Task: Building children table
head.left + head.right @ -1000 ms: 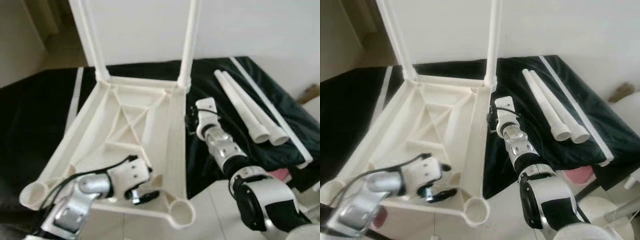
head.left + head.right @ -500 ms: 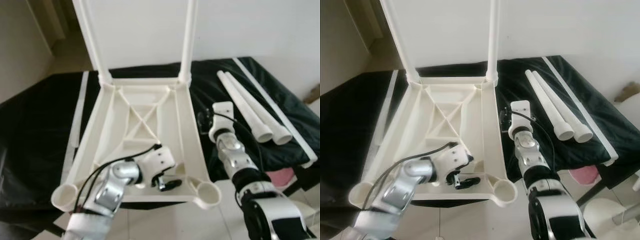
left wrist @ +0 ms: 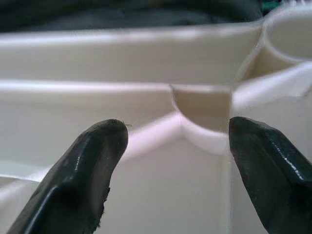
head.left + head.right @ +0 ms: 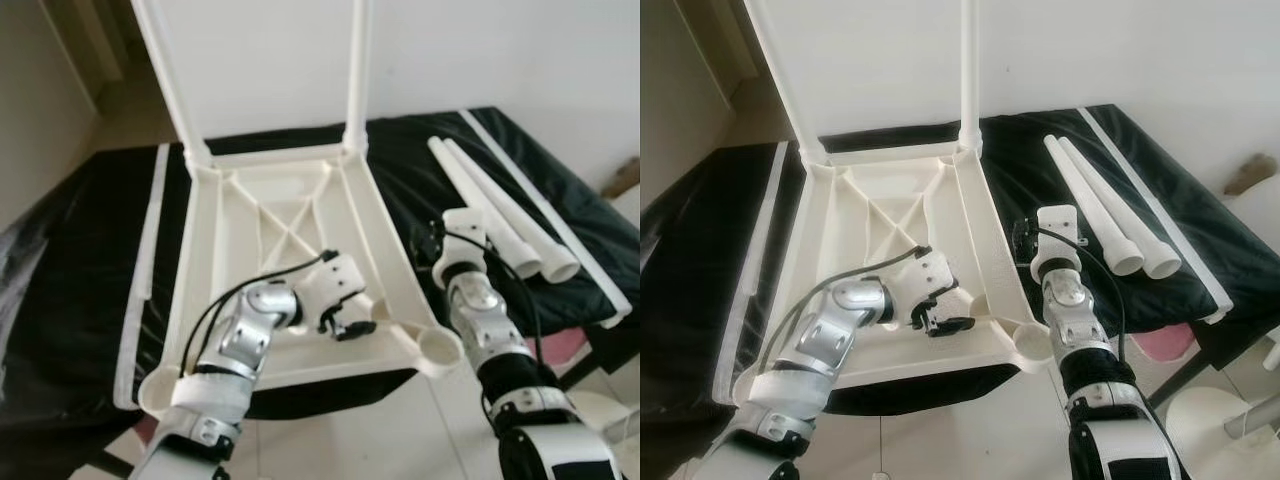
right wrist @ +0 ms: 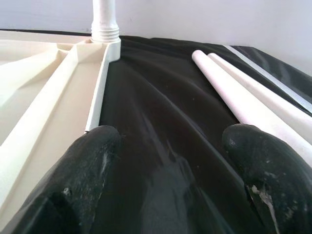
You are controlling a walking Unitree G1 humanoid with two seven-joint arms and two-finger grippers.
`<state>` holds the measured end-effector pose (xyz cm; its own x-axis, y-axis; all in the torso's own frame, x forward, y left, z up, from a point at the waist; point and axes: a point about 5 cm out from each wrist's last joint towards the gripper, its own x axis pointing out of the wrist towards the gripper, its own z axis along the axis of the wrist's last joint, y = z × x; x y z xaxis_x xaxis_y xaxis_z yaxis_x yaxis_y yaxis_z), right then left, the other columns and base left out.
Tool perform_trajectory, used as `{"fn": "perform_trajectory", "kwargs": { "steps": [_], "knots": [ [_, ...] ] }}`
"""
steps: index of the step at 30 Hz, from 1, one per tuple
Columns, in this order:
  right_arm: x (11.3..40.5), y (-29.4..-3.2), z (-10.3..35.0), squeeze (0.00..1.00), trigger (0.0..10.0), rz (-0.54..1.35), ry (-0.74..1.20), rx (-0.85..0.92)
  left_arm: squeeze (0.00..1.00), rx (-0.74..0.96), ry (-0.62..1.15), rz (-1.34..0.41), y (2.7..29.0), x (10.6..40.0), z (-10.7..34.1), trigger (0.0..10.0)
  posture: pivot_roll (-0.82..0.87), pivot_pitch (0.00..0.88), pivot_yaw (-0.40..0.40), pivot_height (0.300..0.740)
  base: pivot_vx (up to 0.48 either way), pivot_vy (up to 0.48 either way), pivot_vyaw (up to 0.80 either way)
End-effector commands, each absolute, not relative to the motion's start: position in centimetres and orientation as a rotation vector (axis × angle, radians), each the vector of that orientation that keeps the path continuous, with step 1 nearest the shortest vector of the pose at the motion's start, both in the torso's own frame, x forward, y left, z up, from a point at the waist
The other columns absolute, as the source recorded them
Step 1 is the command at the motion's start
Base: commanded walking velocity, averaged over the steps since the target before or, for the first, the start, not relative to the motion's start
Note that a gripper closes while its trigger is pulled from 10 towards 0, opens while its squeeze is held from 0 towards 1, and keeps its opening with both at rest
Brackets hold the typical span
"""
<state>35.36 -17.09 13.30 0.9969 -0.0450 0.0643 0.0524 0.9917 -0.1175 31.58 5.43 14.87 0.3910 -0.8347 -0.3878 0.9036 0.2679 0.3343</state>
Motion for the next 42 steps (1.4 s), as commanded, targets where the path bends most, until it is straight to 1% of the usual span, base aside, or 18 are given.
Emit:
{"fn": "perform_trajectory", "kwargs": {
  "steps": [1,4,5,6,8,9,10,11,13,15,18,24,34,36,37,39,42],
  "knots": [
    [34.9,-17.0,13.2,0.0,10.0,-0.035,-0.059,-0.118,0.0,0.533,-0.042,-0.665,7.3,33.5,16.6,10.0,0.04,0.0,0.049,0.74,0.0,0.0,0.0],
    [34.8,-17.0,13.2,0.0,10.0,-0.029,-0.062,-0.119,0.0,0.544,-0.036,-0.695,7.5,33.2,16.5,10.0,0.04,0.0,0.047,0.74,0.0,0.0,0.0],
    [34.5,-17.3,13.2,0.0,10.0,-0.02,-0.067,-0.124,0.0,0.552,-0.004,-0.795,8.3,32.3,16.0,10.0,0.04,0.0,0.048,0.74,0.0,0.0,0.0],
    [34.5,-17.3,13.2,0.0,10.0,-0.02,-0.067,-0.124,0.0,0.552,-0.004,-0.795,8.3,32.3,16.0,10.0,0.04,0.0,0.048,0.74,0.0,0.0,0.0],
    [34.1,-17.7,13.2,0.0,10.0,-0.018,-0.079,-0.12,0.0,0.558,0.01,-0.952,9.1,30.8,15.5,10.0,0.04,0.0,0.048,0.74,0.0,0.0,0.0],
    [34.1,-17.7,13.2,0.0,10.0,-0.018,-0.079,-0.12,0.0,0.558,0.01,-0.952,9.1,30.8,15.5,10.0,0.04,0.0,0.048,0.74,0.0,0.0,0.0],
    [33.9,-18.0,13.4,0.0,10.0,-0.021,-0.088,-0.111,0.0,0.558,0.013,-1.05,9.5,29.7,15.2,10.0,0.04,0.0,0.048,0.74,0.0,0.0,0.0],
    [33.9,-18.0,13.4,0.0,10.0,-0.021,-0.088,-0.111,0.0,0.558,0.013,-1.05,9.5,29.7,15.2,10.0,0.04,0.0,0.048,0.74,0.0,0.0,0.0],
    [33.6,-18.7,13.5,0.0,10.0,-0.027,-0.101,-0.104,0.0,0.509,0.051,-1.142,10.6,28.2,15.0,10.0,0.05,0.0,0.042,0.74,0.0,0.0,0.0],
    [33.3,-19.1,13.5,0.0,10.0,-0.026,-0.098,-0.102,0.0,0.479,0.104,-1.196,11.6,27.2,14.7,10.0,0.05,0.0,0.041,0.74,0.0,0.0,0.0],
    [33.3,-19.2,13.4,0.0,10.0,-0.023,-0.086,-0.104,0.0,0.498,0.121,-1.202,11.9,27.0,14.6,10.0,0.05,0.0,0.042,0.74,0.0,0.0,0.0],
    [33.2,-18.9,12.3,0.0,10.0,-0.039,0.02,-0.112,0.0,0.563,0.186,-1.102,13.9,27.4,14.0,10.0,0.06,0.0,0.035,0.74,0.0,0.0,0.0],
    [33.8,-18.3,11.6,0.0,10.0,-0.026,0.102,-0.093,0.0,0.6,0.231,-1.124,15.0,26.5,14.1,10.0,0.06,0.0,0.03,0.74,0.0,0.0,0.0],
    [34.1,-18.1,11.6,0.0,10.0,-0.01,0.119,-0.078,0.0,0.609,0.258,-1.132,15.3,26.2,13.9,10.0,0.07,0.0,0.029,0.74,0.0,0.0,0.0],
    [34.5,-18.0,11.7,0.0,10.0,0.005,0.134,-0.06,0.0,0.646,0.284,-1.125,15.5,26.1,13.4,10.0,0.07,0.0,0.026,0.74,0.0,0.0,0.0],
    [35.2,-17.8,11.9,0.0,10.0,0.028,0.168,-0.052,0.0,0.696,0.318,-1.084,15.7,26.4,12.7,10.0,0.07,0.0,0.026,0.74,0.0,0.0,0.0],
    [35.6,-17.7,12.1,0.0,10.0,0.037,0.196,-0.054,0.0,0.708,0.334,-1.058,15.8,26.7,12.4,10.0,0.07,0.0,0.025,0.74,0.0,0.0,0.0]
  ]
}}
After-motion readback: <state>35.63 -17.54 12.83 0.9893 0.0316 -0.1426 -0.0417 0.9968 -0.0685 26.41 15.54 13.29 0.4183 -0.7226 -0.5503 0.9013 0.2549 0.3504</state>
